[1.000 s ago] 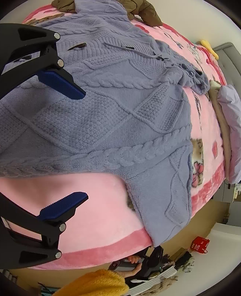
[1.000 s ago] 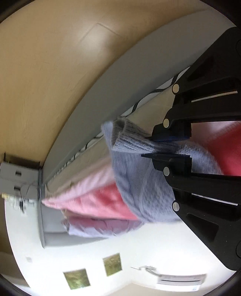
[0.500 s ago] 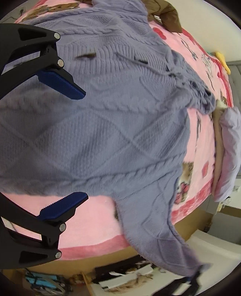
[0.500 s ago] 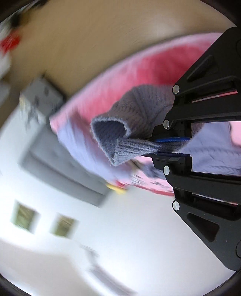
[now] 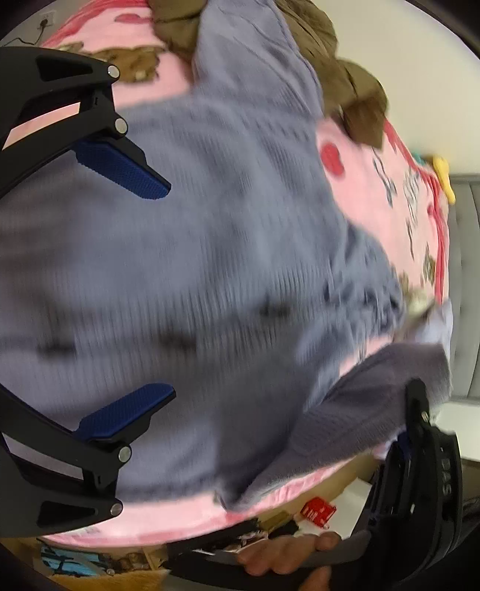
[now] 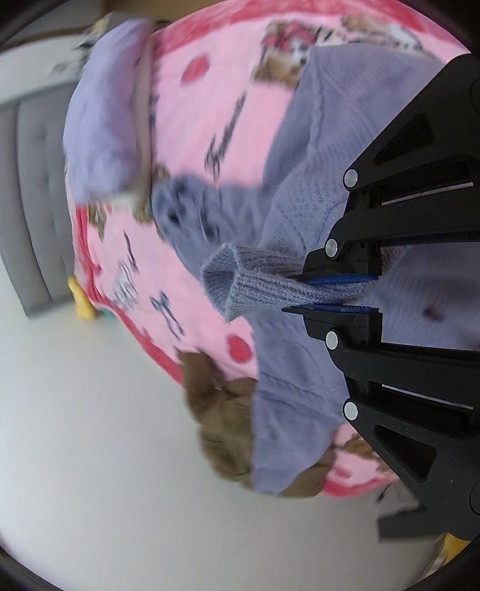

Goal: Fold large clothes

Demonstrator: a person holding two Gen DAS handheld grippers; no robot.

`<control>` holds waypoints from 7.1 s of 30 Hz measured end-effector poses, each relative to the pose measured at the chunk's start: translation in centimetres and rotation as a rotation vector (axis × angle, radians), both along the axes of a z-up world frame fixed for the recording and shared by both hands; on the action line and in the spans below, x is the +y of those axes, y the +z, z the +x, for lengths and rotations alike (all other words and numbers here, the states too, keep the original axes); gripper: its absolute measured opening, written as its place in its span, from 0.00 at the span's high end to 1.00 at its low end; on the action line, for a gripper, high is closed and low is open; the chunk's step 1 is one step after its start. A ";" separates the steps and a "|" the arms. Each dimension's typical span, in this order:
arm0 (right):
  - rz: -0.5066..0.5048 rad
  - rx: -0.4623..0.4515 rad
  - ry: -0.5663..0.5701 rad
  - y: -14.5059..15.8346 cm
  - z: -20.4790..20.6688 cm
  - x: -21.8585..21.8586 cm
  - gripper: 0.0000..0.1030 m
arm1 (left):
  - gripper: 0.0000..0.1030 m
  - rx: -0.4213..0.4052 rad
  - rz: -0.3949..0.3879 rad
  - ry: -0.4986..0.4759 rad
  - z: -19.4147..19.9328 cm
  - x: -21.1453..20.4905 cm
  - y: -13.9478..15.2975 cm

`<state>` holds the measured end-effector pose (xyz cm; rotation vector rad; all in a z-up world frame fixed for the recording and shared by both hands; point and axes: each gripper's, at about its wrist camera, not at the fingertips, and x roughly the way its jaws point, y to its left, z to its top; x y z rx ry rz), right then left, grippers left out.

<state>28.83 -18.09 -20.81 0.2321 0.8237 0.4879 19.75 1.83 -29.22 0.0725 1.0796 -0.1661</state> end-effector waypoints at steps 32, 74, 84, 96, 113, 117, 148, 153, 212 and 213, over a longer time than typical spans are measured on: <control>-0.545 -0.059 0.238 -7.3 -4.1 10.5 0.17 | 0.05 0.113 -0.239 0.113 10.6 17.1 -2.8; -1.304 -0.131 0.067 -18.0 -7.3 -3.0 0.86 | 0.55 0.109 -0.234 0.421 14.3 12.0 -10.8; -0.698 0.078 -0.155 -8.5 -15.4 -6.8 0.41 | 0.08 0.101 -0.279 0.109 5.8 13.5 -5.8; -0.389 0.352 -0.320 -11.2 -33.9 -4.5 0.45 | 0.06 0.189 -0.199 0.139 -15.6 16.2 -7.4; -0.096 0.375 -0.361 -15.5 -35.6 -4.7 0.55 | 0.58 0.108 -0.300 0.288 -18.0 12.5 -10.8; -0.045 0.408 -0.336 -15.3 -35.2 -4.9 0.87 | 0.80 0.095 -0.313 0.327 -18.4 13.1 -10.3; -0.660 0.268 -0.131 -10.1 -37.3 -8.1 0.39 | 0.11 -0.017 0.060 0.088 -20.6 16.3 -5.6; -0.850 -0.014 0.137 -8.2 -39.2 -2.7 0.39 | 0.11 -0.267 0.405 -0.181 -23.7 10.2 -2.6; -0.647 0.151 0.659 -12.4 -37.2 6.8 0.97 | 0.91 0.216 0.253 -1.012 -20.0 0.6 -7.3; -0.668 0.145 0.644 -13.1 -37.0 7.2 0.97 | 0.91 0.206 0.269 -1.000 -19.8 0.6 -8.1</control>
